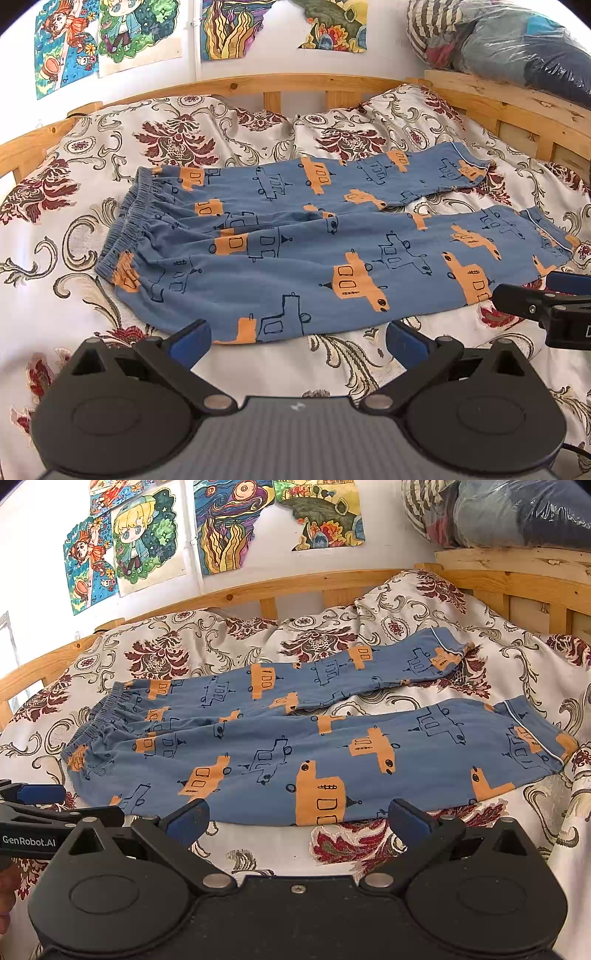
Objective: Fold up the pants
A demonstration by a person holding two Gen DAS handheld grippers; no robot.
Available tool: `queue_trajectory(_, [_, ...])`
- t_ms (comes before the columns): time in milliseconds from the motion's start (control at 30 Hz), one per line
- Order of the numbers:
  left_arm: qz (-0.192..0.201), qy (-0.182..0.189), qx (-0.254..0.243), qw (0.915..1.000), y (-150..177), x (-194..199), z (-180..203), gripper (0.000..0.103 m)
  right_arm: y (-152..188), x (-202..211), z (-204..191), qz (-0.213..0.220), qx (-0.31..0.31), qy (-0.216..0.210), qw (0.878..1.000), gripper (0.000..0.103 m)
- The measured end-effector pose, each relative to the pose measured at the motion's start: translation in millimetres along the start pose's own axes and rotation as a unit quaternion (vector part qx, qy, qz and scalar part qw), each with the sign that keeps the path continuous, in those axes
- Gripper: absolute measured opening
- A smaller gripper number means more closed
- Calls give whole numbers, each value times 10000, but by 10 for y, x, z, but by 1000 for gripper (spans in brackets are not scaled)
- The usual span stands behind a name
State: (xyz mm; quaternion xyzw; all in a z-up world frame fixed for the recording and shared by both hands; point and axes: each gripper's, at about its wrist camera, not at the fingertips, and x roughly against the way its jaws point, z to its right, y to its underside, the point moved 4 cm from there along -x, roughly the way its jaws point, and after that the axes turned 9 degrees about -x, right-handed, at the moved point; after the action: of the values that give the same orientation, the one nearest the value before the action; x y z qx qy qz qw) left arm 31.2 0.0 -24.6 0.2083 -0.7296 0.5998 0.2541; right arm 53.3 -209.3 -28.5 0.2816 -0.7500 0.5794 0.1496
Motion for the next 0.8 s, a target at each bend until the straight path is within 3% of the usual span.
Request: queue_trajectory(800, [-19,30,27,10000,46,-4,26,103,7,-3,0,-4,-6,0,10000,102])
